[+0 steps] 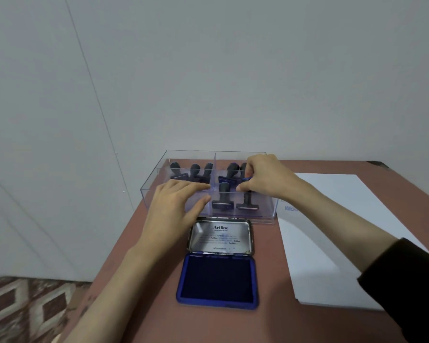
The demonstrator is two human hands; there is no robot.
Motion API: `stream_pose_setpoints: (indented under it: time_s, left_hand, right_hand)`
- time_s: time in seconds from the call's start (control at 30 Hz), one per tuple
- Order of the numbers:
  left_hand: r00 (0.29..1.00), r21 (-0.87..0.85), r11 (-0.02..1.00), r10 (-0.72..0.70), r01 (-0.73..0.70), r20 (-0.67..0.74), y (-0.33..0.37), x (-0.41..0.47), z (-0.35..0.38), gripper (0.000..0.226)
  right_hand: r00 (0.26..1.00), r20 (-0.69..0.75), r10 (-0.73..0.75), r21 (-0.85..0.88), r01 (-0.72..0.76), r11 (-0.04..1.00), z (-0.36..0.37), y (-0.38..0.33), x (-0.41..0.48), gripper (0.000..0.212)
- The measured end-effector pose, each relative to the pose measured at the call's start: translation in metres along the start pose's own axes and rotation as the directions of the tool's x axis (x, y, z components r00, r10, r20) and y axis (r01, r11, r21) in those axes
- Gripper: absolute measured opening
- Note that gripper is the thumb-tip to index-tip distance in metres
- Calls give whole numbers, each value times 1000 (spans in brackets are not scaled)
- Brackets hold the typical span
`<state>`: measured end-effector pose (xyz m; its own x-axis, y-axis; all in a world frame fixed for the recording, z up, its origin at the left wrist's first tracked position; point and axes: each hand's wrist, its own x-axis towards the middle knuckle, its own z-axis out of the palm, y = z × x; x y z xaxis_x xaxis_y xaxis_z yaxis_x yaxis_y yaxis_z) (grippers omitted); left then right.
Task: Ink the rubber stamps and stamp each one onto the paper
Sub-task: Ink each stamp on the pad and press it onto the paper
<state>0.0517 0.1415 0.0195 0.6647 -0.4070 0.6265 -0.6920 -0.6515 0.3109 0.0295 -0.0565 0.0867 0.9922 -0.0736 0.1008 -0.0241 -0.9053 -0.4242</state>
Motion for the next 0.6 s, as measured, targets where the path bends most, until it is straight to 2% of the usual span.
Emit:
stream_pose_setpoints:
  time_s: [0.13, 0.3, 0.6]
  left_hand:
    - [1000, -11, 1000, -6, 6, -26, 2, -1, 1, 32]
    - [999, -21, 999, -31, 30, -39, 4, -3, 2, 25]
    - [998, -75, 996, -37, 41, 60, 1, 5, -8, 44]
  right_hand:
    - [999, 53, 7, -50, -4, 999, -2, -2, 2, 24]
    - [999, 50, 1, -88, 3, 996, 3, 0, 7, 28]
    - [997, 68, 32, -72, -27, 997, 4, 0, 10, 21]
